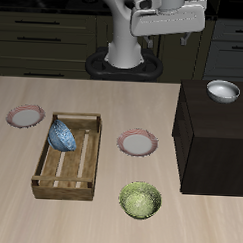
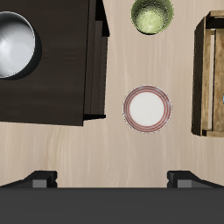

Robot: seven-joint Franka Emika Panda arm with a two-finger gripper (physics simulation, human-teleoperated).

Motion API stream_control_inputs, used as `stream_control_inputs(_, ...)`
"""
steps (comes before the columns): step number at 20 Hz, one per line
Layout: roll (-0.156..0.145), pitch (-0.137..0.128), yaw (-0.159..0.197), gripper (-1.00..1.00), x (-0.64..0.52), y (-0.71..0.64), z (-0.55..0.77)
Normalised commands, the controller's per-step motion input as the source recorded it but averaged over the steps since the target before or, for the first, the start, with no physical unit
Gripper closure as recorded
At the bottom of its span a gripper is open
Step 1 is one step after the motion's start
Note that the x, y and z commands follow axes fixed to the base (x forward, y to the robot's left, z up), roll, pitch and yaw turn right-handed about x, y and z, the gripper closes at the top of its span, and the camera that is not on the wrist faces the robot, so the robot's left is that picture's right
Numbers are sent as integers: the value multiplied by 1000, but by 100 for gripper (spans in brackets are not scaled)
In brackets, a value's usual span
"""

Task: Place the white bowl on the off-center plate and place the green bowl on top of the wooden shelf

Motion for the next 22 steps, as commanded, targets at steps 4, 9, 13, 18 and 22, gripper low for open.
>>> stream_control_inputs(4,10,-19,8,-100,130,304,78)
stream_control_inputs(9,-12,-5,3,-100,154,281,13)
stream_control_inputs(13,-23,-6,15,-100,149,343,44)
stream_control_inputs(18,-41,-28,28,-100,202,305,29)
stream_control_inputs(22,-38,-4,-4,-100,202,193,19)
